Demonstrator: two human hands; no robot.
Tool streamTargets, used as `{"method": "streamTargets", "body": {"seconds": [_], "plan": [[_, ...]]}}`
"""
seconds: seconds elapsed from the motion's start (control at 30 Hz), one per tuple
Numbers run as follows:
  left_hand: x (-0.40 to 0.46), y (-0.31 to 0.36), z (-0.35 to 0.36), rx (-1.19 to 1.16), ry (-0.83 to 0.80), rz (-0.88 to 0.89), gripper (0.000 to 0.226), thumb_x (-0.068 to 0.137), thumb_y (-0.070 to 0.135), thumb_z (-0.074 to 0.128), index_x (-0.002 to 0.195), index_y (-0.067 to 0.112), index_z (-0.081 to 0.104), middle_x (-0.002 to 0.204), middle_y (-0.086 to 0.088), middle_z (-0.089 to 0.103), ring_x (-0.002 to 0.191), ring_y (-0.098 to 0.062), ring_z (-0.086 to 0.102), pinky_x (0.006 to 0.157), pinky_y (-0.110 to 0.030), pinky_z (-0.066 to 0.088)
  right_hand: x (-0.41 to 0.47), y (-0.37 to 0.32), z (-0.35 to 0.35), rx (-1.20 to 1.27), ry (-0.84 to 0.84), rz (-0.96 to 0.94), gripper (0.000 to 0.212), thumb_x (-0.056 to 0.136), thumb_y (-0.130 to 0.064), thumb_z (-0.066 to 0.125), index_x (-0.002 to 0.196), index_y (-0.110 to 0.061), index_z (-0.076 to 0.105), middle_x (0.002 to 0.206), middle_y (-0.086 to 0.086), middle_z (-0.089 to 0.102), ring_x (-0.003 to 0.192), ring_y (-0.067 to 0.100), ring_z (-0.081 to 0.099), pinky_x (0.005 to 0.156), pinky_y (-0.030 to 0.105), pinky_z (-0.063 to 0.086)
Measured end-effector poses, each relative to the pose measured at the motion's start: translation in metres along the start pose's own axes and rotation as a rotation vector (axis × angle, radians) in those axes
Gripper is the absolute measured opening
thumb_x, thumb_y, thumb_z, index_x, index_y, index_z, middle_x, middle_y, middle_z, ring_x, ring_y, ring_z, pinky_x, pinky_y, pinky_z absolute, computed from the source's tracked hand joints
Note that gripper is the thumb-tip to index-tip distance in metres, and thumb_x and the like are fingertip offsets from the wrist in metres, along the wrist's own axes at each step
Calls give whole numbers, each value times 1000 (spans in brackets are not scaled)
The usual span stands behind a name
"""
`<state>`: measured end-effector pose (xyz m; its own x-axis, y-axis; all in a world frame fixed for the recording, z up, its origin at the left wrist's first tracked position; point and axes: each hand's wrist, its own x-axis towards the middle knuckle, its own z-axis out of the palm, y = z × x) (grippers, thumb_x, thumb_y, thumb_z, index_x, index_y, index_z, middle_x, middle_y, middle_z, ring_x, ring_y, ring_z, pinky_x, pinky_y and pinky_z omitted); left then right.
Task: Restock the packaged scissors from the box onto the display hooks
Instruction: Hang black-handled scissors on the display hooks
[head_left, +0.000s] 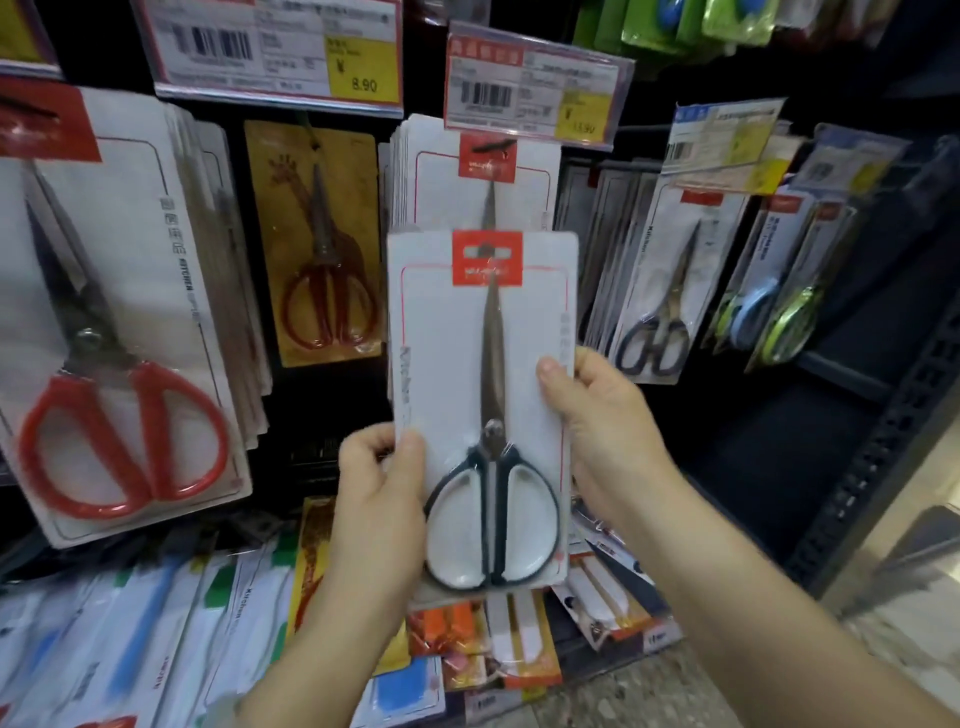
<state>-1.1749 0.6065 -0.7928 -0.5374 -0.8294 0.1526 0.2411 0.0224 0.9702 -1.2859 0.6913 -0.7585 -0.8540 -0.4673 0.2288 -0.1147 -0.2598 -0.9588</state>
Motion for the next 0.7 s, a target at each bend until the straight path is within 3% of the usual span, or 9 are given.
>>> {"method": "streamTargets", "body": {"seconds": [0.13, 0.4, 0.53, 0.6, 0.7], "plan": [[23, 25, 21, 104, -14, 152, 16, 96, 25, 44, 81, 21, 47, 77, 8, 49, 68, -4, 46, 61, -14, 40, 29, -31, -1, 10, -3, -84, 15, 94, -12, 50, 85, -19, 59, 90, 3, 68, 84, 20, 63, 88, 42, 53], [51, 30, 25, 164, 32, 234, 20, 93, 28, 51, 73, 24, 51, 72, 12, 52, 66, 0, 47, 64, -19, 40, 46, -34, 0, 45, -49, -172, 13, 95, -12, 49, 89, -20, 58, 91, -3, 68, 79, 7, 66, 78, 26, 57], [55, 30, 26, 159, 50, 319, 20, 92, 28, 54, 72, 25, 53, 69, 12, 52, 62, 4, 48, 62, -12, 42, 52, -39, 2, 33, -55, -235, 14, 95, -13, 49, 87, -21, 57, 86, -4, 67, 77, 6, 65, 80, 29, 56], [61, 33, 28, 166, 55, 303, 21, 92, 27, 55, 71, 23, 55, 67, 11, 51, 62, -1, 46, 63, -16, 42, 60, -44, 4, -9, -23, -225, 16, 95, -12, 50, 83, -20, 58, 83, -2, 66, 76, 11, 63, 82, 36, 55], [67, 39, 30, 170, 48, 269, 25, 92, 27, 55, 67, 21, 54, 61, 9, 48, 59, -3, 43, 59, -12, 41, 66, -48, 6, -64, 6, -189, 19, 94, -13, 52, 77, -20, 58, 81, 1, 63, 81, 18, 59, 87, 43, 52]]}}
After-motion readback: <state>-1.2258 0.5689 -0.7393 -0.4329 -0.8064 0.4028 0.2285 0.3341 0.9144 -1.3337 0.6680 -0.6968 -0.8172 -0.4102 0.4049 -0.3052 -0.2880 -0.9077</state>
